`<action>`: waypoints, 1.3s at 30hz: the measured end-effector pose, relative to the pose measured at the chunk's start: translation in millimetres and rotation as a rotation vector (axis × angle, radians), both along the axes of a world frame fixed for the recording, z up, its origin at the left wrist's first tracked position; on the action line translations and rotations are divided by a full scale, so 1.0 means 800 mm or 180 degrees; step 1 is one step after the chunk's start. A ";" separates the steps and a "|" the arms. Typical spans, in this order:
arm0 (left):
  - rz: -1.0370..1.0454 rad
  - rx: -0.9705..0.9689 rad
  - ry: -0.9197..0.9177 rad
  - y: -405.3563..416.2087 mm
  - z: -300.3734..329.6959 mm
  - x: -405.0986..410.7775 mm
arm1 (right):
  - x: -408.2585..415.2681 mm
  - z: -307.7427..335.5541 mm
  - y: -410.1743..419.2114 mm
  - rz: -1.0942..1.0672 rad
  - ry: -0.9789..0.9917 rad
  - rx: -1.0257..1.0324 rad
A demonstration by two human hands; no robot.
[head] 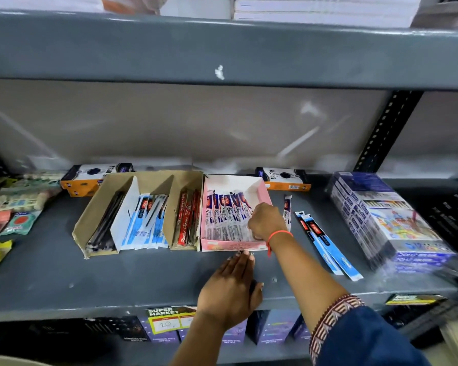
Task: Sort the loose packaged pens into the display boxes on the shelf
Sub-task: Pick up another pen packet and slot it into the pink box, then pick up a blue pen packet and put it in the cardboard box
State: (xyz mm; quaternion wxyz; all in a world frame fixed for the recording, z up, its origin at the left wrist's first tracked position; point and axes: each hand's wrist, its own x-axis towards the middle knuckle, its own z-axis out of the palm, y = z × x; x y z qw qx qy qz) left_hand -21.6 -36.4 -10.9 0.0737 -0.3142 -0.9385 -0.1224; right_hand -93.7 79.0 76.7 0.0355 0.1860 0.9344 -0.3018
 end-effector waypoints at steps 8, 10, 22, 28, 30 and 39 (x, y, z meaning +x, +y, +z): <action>0.0067 0.0029 -0.0017 -0.001 -0.006 -0.002 | 0.036 0.013 0.060 -0.0401 0.0347 0.0679; 0.0092 0.0027 0.0046 0.000 -0.008 -0.003 | 0.051 0.005 0.093 -0.0671 0.0296 0.0684; 0.0127 -0.0096 0.0221 0.002 -0.007 -0.001 | 0.081 -0.044 0.172 -0.0958 -0.0222 0.0247; 0.0144 -0.0082 0.0159 0.003 -0.005 0.000 | 0.083 -0.031 0.176 -0.1154 0.0328 -0.0580; 0.0158 -0.0104 0.0077 0.003 -0.002 0.001 | 0.088 -0.021 0.168 -0.1198 0.0727 -0.1586; 0.0140 -0.0190 0.0025 0.002 0.007 0.004 | 0.125 0.015 0.067 -0.0331 0.0803 -0.3452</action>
